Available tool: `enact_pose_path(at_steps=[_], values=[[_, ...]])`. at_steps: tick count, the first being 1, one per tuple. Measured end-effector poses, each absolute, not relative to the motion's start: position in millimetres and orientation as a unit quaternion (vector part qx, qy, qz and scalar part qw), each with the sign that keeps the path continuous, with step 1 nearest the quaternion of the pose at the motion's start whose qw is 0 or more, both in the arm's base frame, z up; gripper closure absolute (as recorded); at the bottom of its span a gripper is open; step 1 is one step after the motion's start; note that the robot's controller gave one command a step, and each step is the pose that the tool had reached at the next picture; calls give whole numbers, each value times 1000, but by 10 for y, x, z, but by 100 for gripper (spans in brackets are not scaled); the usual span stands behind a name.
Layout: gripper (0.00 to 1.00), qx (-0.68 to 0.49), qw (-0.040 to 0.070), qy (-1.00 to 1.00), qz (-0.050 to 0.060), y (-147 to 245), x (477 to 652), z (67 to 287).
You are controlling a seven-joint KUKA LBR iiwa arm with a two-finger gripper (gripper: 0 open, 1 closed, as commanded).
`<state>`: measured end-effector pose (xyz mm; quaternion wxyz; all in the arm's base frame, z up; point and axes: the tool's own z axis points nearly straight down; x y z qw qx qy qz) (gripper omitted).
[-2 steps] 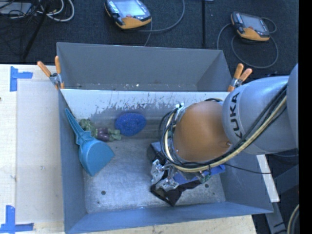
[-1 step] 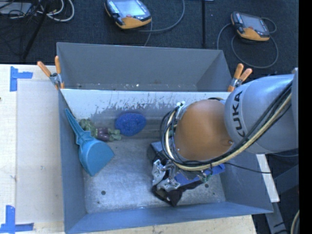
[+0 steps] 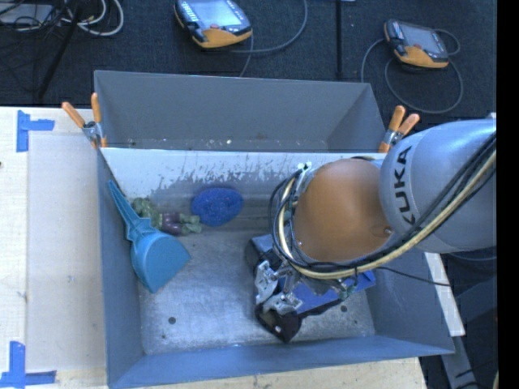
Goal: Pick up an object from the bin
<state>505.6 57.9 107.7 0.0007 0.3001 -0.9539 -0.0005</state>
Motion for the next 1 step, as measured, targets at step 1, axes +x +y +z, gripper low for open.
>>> enact_pose_path(at_steps=[1], values=[[100,300,3,-954,-1,582,5048,1198]])
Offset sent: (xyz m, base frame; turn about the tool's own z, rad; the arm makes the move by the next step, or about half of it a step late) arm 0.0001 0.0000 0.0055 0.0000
